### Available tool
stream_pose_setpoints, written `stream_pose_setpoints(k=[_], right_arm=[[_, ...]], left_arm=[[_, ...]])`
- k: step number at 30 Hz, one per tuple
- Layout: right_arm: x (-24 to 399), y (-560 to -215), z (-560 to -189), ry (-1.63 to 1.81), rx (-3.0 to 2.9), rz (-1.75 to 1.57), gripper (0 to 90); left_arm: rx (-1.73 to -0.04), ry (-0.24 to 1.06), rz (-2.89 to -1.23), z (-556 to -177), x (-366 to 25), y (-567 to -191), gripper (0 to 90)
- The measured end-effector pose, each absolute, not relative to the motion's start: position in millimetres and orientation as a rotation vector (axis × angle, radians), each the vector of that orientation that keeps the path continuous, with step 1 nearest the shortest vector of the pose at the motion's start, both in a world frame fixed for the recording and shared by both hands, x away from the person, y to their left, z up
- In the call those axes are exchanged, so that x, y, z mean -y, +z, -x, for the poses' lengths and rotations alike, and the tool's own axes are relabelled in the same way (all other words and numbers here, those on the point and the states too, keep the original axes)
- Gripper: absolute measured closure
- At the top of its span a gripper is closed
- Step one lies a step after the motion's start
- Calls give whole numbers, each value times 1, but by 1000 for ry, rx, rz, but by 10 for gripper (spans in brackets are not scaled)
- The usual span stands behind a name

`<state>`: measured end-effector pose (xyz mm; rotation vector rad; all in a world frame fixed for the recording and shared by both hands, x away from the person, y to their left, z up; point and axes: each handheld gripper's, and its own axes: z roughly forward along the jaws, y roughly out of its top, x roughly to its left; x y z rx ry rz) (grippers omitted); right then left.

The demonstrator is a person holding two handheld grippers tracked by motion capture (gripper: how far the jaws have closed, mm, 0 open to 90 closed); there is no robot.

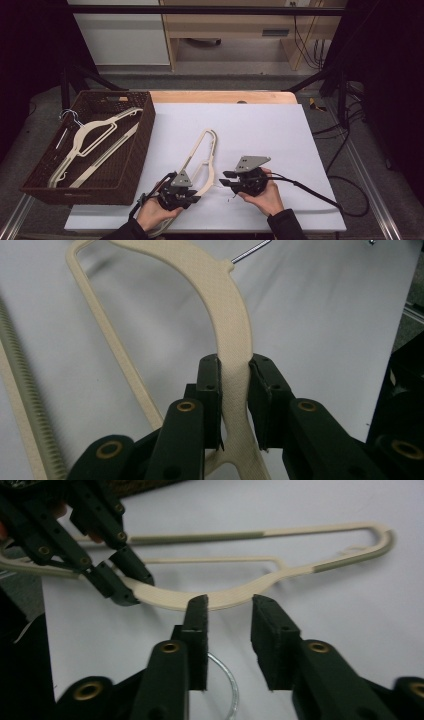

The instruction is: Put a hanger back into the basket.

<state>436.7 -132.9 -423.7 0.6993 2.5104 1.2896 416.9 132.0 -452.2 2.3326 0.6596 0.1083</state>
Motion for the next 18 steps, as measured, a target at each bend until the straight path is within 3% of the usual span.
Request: stream_pose_setpoints(k=[8, 18], right_arm=[[164, -415, -441, 1371, -2362, -808, 504], [160, -438, -445, 1352, -2434, -817, 487]], left_arm=[[-677, 118, -2284, -416, -144, -442, 762], [-698, 144, -2237, -417, -153, -434, 763]])
